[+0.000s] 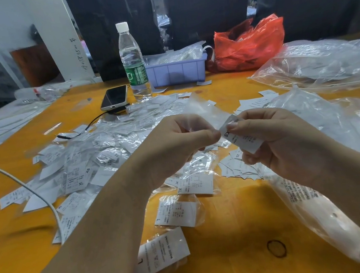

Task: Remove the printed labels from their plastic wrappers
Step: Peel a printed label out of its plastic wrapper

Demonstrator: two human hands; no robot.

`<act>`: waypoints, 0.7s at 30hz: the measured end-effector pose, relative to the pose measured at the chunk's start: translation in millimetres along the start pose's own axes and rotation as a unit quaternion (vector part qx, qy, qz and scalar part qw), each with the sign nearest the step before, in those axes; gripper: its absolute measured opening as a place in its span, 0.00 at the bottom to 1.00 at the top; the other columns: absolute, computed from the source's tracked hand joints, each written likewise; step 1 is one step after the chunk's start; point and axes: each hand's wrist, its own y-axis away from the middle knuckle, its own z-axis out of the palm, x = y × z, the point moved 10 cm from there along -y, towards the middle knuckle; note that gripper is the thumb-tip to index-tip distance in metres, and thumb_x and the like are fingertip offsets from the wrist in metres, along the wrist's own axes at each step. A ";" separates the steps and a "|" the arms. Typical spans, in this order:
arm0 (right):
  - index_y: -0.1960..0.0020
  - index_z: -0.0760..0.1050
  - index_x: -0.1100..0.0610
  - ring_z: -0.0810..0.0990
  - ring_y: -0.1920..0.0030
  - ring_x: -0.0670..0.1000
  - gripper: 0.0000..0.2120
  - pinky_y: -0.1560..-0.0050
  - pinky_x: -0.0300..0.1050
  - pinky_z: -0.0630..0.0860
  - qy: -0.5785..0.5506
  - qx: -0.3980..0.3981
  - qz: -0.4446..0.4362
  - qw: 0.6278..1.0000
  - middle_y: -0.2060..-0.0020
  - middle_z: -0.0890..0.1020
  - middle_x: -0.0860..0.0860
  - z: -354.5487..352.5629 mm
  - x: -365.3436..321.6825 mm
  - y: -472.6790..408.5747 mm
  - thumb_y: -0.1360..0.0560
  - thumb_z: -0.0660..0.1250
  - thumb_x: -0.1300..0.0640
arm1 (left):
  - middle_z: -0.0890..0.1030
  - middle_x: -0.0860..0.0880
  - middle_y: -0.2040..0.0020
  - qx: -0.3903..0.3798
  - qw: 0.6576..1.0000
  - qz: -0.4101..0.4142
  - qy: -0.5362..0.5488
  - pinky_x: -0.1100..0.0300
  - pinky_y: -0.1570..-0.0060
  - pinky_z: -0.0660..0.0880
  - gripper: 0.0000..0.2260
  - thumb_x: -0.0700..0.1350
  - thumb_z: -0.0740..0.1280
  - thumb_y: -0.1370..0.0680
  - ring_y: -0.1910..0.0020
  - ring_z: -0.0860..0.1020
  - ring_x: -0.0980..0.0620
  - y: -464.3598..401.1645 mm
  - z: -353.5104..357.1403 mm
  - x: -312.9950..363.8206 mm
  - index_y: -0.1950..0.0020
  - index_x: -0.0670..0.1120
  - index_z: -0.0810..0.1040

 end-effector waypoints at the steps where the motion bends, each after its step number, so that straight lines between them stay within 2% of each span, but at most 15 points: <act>1: 0.64 0.81 0.58 0.67 0.70 0.51 0.09 0.74 0.39 0.70 -0.001 -0.003 0.000 1.000 0.69 0.75 0.53 0.4 0.3 -0.1 0.40 0.74 0.54 | 0.74 0.55 0.72 -0.001 1.000 0.000 0.000 0.65 0.70 0.67 0.05 0.47 0.72 0.26 0.72 0.69 0.59 0.0 0.2 -0.1 0.61 0.48 0.83; 6: 0.64 0.82 0.56 0.69 0.68 0.50 0.09 0.72 0.39 0.71 0.021 -0.031 0.010 0.999 0.67 0.77 0.53 4.8 2.8 -0.4 0.40 0.74 0.52 | 0.74 0.53 0.71 -0.016 1.000 0.007 0.013 0.64 0.70 0.66 0.06 0.49 0.73 0.27 0.70 0.68 0.57 1.0 2.8 1.8 0.60 0.47 0.83; 10: 0.64 0.82 0.55 0.71 0.67 0.52 0.10 0.71 0.40 0.72 0.056 -0.032 0.007 0.998 0.65 0.77 0.54 4.2 4.5 -0.5 0.40 0.76 0.50 | 0.75 0.53 0.70 -0.013 1.000 0.006 0.018 0.68 0.71 0.67 0.15 0.54 0.72 0.33 0.71 0.70 0.59 0.8 4.3 1.6 0.57 0.43 0.84; 12: 0.61 0.83 0.56 0.71 0.67 0.52 0.10 0.70 0.39 0.72 0.059 -0.034 0.008 0.998 0.65 0.77 0.54 3.7 5.6 -1.1 0.38 0.79 0.51 | 0.75 0.54 0.71 -0.002 1.000 0.006 0.010 0.69 0.72 0.68 0.12 0.52 0.73 0.30 0.72 0.70 0.60 0.1 2.8 1.6 0.58 0.43 0.83; 14: 0.58 0.84 0.58 0.71 0.70 0.50 0.11 0.70 0.39 0.72 0.052 -0.032 0.009 0.998 0.65 0.77 0.53 2.7 5.9 -2.1 0.36 0.77 0.53 | 0.74 0.54 0.72 0.021 1.000 0.004 0.011 0.66 0.72 0.66 0.06 0.46 0.72 0.26 0.72 0.68 0.58 -0.6 -3.6 0.6 0.59 0.45 0.83; 17: 0.58 0.84 0.58 0.70 0.72 0.48 0.09 0.71 0.40 0.72 0.042 -0.028 -0.003 0.999 0.68 0.75 0.53 0.9 2.3 -3.2 0.36 0.78 0.57 | 0.74 0.53 0.71 0.049 0.998 0.001 0.035 0.65 0.71 0.65 0.06 0.44 0.70 0.23 0.72 0.67 0.58 -0.8 -12.1 -2.3 0.60 0.48 0.82; 21: 0.59 0.84 0.58 0.70 0.73 0.48 0.09 0.71 0.40 0.72 0.037 -0.018 -0.022 0.999 0.72 0.73 0.52 -1.9 -1.6 -3.5 0.36 0.73 0.54 | 0.74 0.53 0.71 0.041 0.998 0.000 0.039 0.65 0.71 0.66 0.05 0.43 0.70 0.23 0.72 0.68 0.57 -0.6 -7.2 -2.0 0.58 0.45 0.82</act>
